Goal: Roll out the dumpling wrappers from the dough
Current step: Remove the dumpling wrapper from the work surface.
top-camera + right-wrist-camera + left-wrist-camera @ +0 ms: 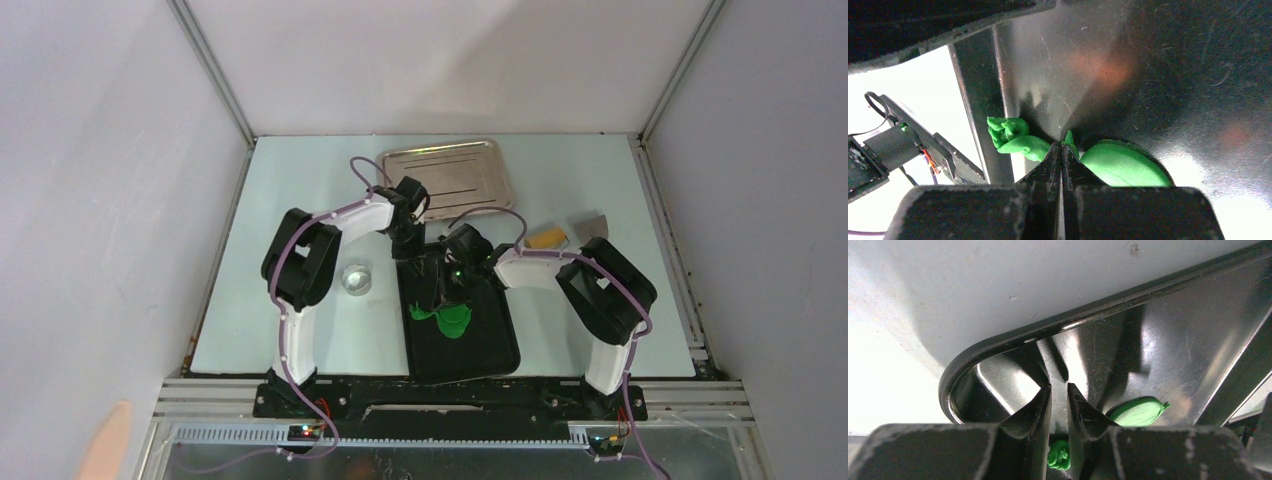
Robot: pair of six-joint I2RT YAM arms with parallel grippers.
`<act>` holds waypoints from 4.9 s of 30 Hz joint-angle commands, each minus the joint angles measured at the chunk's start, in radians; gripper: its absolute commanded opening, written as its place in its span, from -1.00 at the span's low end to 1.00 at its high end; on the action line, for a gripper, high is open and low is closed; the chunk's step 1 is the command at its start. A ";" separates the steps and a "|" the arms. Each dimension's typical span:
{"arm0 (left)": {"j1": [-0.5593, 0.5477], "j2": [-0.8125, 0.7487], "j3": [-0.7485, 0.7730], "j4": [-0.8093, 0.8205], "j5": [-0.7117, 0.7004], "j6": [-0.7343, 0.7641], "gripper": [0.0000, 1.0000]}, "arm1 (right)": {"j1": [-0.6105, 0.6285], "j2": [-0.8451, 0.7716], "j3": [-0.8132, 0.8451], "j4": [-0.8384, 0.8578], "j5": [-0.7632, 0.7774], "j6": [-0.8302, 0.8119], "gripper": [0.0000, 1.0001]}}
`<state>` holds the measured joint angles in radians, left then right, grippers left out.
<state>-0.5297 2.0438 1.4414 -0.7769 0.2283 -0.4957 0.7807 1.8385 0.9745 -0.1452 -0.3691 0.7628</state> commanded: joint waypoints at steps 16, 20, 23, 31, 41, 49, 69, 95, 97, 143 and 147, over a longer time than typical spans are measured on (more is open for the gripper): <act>0.004 0.055 0.030 -0.021 -0.037 0.036 -0.56 | 0.065 -0.069 0.022 -0.271 -0.073 -0.263 -1.00; 0.004 0.056 0.027 -0.019 -0.034 0.036 -0.56 | 0.073 -0.115 -0.022 -0.320 -0.070 -0.287 -1.00; 0.004 0.056 0.025 -0.019 -0.034 0.036 -0.56 | 0.080 -0.162 -0.064 -0.347 -0.076 -0.299 -1.00; 0.004 0.061 0.028 -0.020 -0.033 0.037 -0.56 | 0.088 -0.292 -0.089 -0.384 -0.053 -0.305 -1.00; 0.004 0.057 0.026 -0.018 -0.025 0.037 -0.56 | 0.047 -0.211 0.057 -0.169 0.025 -0.178 -1.00; 0.004 0.064 0.018 -0.005 -0.008 0.032 -0.56 | 0.015 -0.017 0.183 -0.131 0.021 -0.170 -1.00; 0.005 0.069 0.024 -0.006 -0.009 0.033 -0.56 | 0.078 0.012 0.149 -0.259 0.064 -0.262 -1.00; 0.005 0.073 0.033 -0.016 -0.016 0.040 -0.56 | 0.188 -0.157 -0.047 -0.432 0.047 -0.366 -1.00; 0.005 0.077 0.036 -0.018 -0.015 0.039 -0.56 | 0.194 -0.191 -0.077 -0.453 0.049 -0.366 -1.00; 0.005 0.068 0.022 -0.008 -0.004 0.039 -0.56 | 0.142 0.009 0.100 -0.294 0.149 -0.336 -1.00; 0.005 0.069 0.024 -0.009 -0.006 0.040 -0.56 | 0.152 -0.009 0.055 -0.289 0.146 -0.338 -1.00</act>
<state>-0.5179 2.0766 1.4757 -0.8268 0.2733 -0.4694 0.9108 1.8347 1.0946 -0.3431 -0.2188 0.4274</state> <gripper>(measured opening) 0.220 0.005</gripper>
